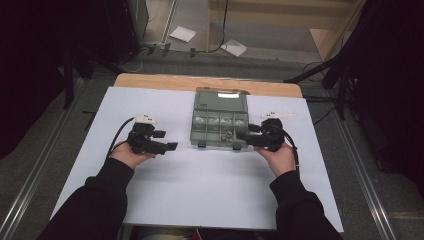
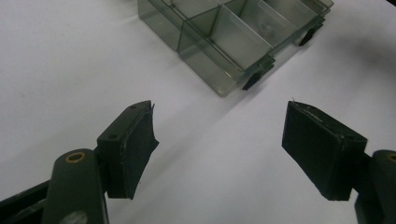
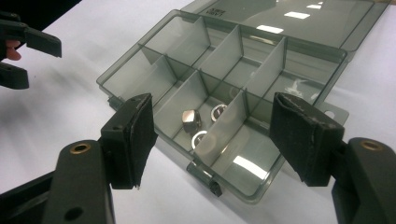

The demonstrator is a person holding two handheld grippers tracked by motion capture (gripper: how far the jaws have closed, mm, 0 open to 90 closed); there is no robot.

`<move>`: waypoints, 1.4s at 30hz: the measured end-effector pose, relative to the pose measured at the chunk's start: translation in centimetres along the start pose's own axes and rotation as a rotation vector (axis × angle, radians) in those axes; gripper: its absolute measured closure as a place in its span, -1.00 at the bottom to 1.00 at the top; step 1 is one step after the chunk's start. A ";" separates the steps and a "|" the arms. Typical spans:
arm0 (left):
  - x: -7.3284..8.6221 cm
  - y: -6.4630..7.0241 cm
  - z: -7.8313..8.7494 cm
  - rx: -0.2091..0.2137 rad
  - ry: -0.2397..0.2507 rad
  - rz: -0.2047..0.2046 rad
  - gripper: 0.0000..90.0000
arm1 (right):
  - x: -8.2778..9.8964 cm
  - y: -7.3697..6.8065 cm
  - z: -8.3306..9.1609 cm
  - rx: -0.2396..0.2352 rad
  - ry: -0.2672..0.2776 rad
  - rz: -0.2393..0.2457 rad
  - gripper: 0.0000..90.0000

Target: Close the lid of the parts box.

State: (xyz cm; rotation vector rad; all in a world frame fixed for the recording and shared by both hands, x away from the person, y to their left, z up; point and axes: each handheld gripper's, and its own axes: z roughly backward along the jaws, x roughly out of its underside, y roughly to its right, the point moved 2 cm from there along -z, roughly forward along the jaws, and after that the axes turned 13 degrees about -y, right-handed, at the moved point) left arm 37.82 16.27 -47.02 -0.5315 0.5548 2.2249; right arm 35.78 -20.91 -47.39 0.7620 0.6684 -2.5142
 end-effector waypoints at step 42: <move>-9.2 -3.0 -4.2 -0.068 0.022 0.150 -0.35 | -4.6 4.1 -2.7 0.044 0.018 -0.059 -0.23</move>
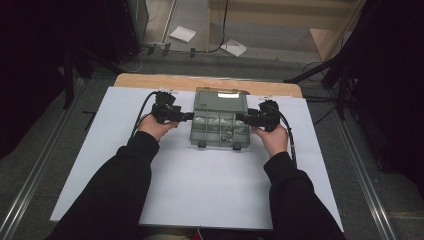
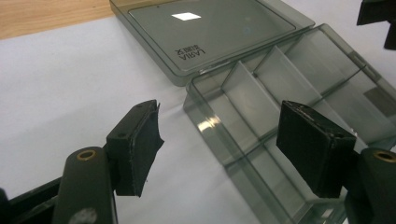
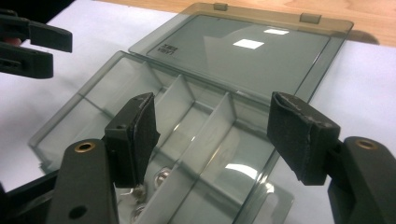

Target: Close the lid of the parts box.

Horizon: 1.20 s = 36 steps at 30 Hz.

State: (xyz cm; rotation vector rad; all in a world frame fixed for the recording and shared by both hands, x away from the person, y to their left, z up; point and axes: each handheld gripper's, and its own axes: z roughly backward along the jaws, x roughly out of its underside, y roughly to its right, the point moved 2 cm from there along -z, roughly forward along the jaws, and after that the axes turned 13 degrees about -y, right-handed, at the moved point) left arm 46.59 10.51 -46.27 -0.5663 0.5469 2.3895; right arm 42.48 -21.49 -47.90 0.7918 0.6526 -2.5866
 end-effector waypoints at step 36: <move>-4.6 -1.1 -5.0 -0.084 -0.002 0.115 -0.25 | -3.0 4.1 -3.7 0.082 -0.010 -0.135 -0.19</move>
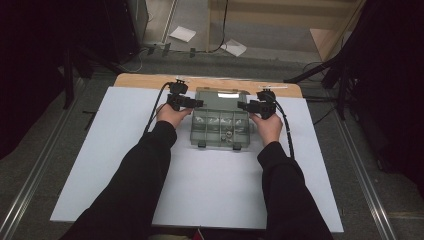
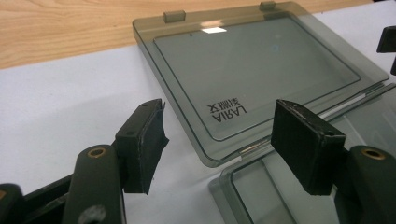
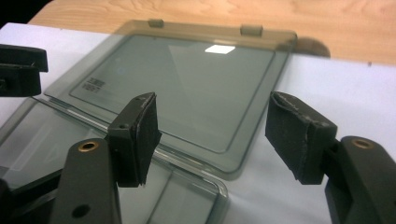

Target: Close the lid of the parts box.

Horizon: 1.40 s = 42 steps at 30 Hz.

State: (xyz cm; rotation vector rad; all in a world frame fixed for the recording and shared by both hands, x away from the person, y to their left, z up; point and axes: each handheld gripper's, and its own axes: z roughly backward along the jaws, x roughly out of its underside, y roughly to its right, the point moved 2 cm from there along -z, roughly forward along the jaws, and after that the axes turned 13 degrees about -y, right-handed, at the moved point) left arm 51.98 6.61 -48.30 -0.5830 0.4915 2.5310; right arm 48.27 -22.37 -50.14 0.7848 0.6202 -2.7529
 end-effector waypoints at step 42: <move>0.3 -1.0 -3.1 0.102 -0.008 0.129 -0.15 | 0.6 0.9 -2.4 -0.112 -0.080 -0.172 -0.19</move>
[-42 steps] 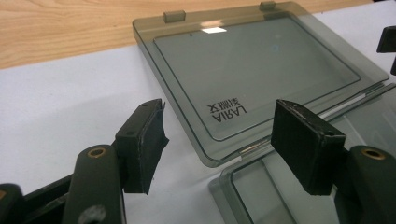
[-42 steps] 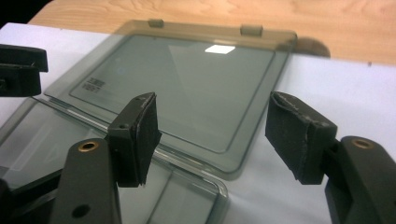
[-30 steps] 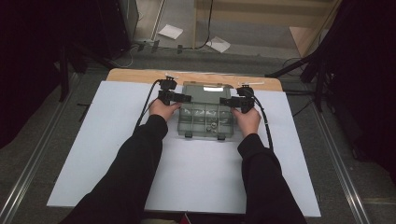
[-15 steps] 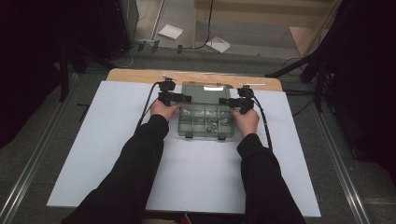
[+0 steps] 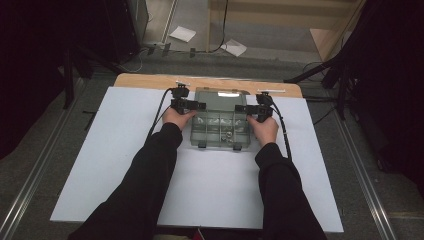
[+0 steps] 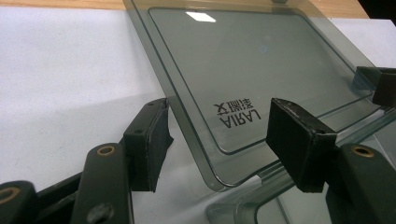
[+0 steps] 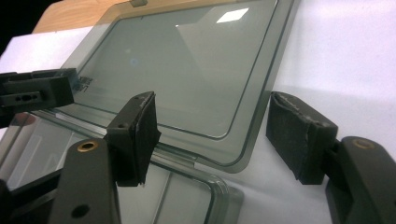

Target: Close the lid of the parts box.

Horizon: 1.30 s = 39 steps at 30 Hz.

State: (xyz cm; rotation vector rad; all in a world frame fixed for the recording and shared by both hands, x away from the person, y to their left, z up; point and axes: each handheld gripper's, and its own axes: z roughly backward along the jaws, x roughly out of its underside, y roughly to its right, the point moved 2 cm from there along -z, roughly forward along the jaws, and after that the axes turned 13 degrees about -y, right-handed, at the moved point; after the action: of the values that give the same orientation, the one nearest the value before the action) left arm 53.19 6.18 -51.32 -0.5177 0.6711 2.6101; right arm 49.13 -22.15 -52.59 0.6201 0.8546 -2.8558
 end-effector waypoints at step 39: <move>0.0 0.3 2.1 -0.028 0.042 -0.138 0.51 | -0.3 -1.5 1.5 0.073 0.059 0.132 -0.11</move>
State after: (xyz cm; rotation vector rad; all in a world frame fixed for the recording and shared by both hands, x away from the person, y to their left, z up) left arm 52.55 7.08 -49.46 -0.6073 0.5916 2.4889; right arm 48.58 -21.75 -50.56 0.7438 0.6919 -2.7721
